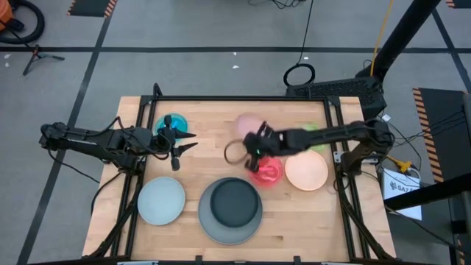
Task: Stack plastic plates
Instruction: Stack the pink plate on top of the black plate
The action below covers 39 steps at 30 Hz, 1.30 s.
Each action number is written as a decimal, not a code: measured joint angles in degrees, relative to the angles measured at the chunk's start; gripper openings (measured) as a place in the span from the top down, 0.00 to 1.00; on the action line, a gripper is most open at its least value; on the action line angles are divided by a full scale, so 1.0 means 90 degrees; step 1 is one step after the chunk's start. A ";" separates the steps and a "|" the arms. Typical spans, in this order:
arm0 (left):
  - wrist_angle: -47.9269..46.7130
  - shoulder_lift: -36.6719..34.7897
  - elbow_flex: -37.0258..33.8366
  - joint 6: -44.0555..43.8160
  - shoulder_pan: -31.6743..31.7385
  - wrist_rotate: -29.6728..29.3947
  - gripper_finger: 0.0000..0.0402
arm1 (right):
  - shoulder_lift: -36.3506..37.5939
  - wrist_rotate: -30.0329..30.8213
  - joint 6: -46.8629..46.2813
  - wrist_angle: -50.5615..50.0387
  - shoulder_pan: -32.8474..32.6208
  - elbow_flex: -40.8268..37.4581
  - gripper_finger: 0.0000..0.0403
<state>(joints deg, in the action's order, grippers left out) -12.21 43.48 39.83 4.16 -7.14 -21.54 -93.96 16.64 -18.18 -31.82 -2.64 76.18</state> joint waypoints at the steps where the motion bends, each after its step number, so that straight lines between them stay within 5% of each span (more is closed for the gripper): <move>1: 0.0000 0.0000 0.0000 0.0000 -0.0002 0.0000 0.66 | 0.0018 -0.0104 0.0107 0.0199 -0.0201 0.0002 0.98; 14: 0.0002 0.0000 0.0000 0.0002 -0.0002 0.0000 0.66 | -0.0030 -0.1198 0.1264 0.1036 -0.1913 0.0005 0.98; 27: 0.0073 0.0000 0.0000 -0.0155 -0.0002 0.0000 0.66 | -0.0352 -0.1597 0.1458 0.1062 -0.2397 0.0005 0.98; 39: 0.0080 0.0000 0.0000 -0.0790 -0.0002 0.0000 0.66 | -0.0368 -0.1360 0.1475 0.0992 -0.2595 0.0005 0.82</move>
<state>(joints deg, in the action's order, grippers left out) -11.48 43.48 39.83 -2.94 -7.16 -21.54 -97.27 4.40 -4.91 -22.89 -26.00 76.23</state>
